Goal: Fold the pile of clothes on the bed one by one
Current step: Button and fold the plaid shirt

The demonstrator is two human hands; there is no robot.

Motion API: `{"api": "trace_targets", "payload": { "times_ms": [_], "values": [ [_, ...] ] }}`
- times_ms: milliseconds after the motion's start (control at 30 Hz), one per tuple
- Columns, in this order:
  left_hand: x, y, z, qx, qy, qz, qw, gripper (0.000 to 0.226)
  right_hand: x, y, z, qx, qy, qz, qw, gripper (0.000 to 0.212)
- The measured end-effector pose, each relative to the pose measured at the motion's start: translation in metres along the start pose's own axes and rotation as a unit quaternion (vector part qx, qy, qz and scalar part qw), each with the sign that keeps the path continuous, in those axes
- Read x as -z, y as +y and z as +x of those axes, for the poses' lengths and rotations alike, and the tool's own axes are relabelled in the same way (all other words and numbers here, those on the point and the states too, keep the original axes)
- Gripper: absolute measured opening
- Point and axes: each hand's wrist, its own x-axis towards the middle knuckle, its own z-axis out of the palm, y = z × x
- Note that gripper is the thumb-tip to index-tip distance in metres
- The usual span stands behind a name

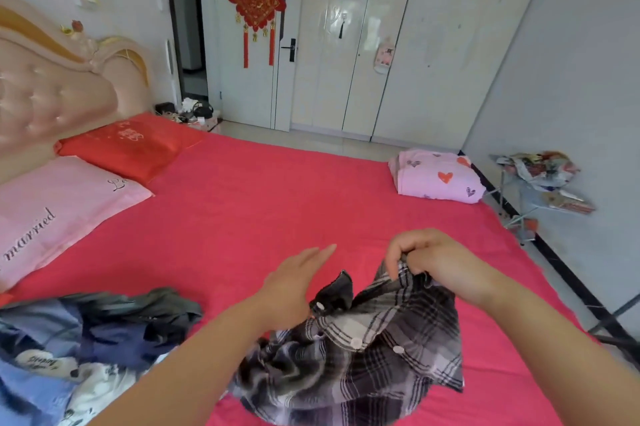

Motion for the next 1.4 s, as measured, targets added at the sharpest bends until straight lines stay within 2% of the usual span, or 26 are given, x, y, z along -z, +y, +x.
{"api": "trace_targets", "payload": {
  "times_ms": [33,100,167,233,300,367,467,533,600,633,700,733,767,800,833,900,967,1100,1167,1267,1400],
  "values": [
    [-0.002,0.013,0.006,-0.035,-0.024,0.025,0.999,0.099,0.007,-0.006,-0.007,0.014,0.000,-0.016,1.000,0.029],
    [-0.008,0.042,0.017,-0.096,-0.022,0.015,0.995,0.074,0.021,-0.014,-0.021,0.038,0.010,-0.037,0.999,0.030],
    [-0.014,0.069,0.023,-0.145,0.005,-0.056,0.988,0.038,0.037,-0.017,-0.036,0.048,0.034,-0.041,0.997,0.027],
    [-0.017,0.087,0.026,-0.131,0.052,-0.131,0.981,0.026,0.054,-0.014,-0.051,0.035,0.065,-0.047,0.996,0.025],
    [-0.014,0.095,0.028,-0.085,0.156,-0.187,0.966,0.026,0.073,-0.004,-0.066,0.003,0.076,-0.079,0.994,0.028],
    [-0.006,0.103,0.028,-0.075,0.258,-0.199,0.942,0.026,0.091,0.013,-0.076,-0.052,0.071,-0.160,0.983,0.030],
    [0.006,0.124,0.022,-0.104,0.313,-0.168,0.929,0.031,0.101,0.041,-0.083,-0.145,0.045,-0.284,0.947,0.041],
    [0.011,0.140,0.020,-0.146,0.340,-0.147,0.917,0.033,0.098,0.052,-0.081,-0.158,0.053,-0.253,0.953,0.042],
    [0.013,0.154,0.019,-0.186,0.360,-0.129,0.905,0.031,0.089,0.055,-0.080,-0.142,0.054,-0.165,0.975,0.022],
    [0.014,0.159,0.018,-0.201,0.362,-0.120,0.903,0.030,0.083,0.054,-0.078,-0.136,0.030,-0.113,0.984,0.018],
    [0.015,0.165,0.017,-0.211,0.359,-0.097,0.904,0.031,0.068,0.051,-0.070,-0.106,-0.014,-0.003,0.994,0.049],
    [0.016,0.167,0.016,-0.209,0.357,-0.086,0.906,0.032,0.060,0.050,-0.066,-0.088,-0.024,0.035,0.995,0.045],
    [0.017,0.167,0.014,-0.208,0.358,-0.081,0.907,0.032,0.052,0.052,-0.059,-0.058,-0.017,0.054,0.997,0.030],
    [0.018,0.166,0.013,-0.206,0.356,-0.083,0.908,0.032,0.047,0.049,-0.053,-0.034,0.008,0.049,0.998,0.013],
    [0.020,0.165,0.011,-0.203,0.345,-0.097,0.911,0.032,0.045,0.048,-0.047,-0.017,0.049,0.014,0.999,0.005],
    [0.027,0.157,0.007,-0.198,0.286,-0.162,0.923,0.036,0.047,0.044,-0.040,0.008,0.098,-0.034,0.995,0.014],
    [0.036,0.142,0.003,-0.191,0.215,-0.213,0.934,0.049,0.054,0.034,-0.043,0.042,0.136,-0.025,0.989,0.031],
    [0.039,0.102,0.000,-0.095,0.103,-0.136,0.981,0.079,0.066,0.011,-0.051,0.088,0.138,-0.019,0.986,0.042],
    [0.031,0.091,0.000,-0.056,0.044,-0.125,0.990,0.088,0.069,-0.008,-0.053,0.109,0.124,-0.041,0.985,0.044],
    [0.023,0.091,0.004,-0.074,0.025,-0.128,0.989,0.080,0.074,-0.036,-0.056,0.148,0.114,-0.031,0.982,0.046],
    [0.019,0.105,0.018,-0.130,0.026,-0.182,0.974,0.040,0.081,-0.060,-0.059,0.183,0.120,0.006,0.976,0.051]
  ]
}}
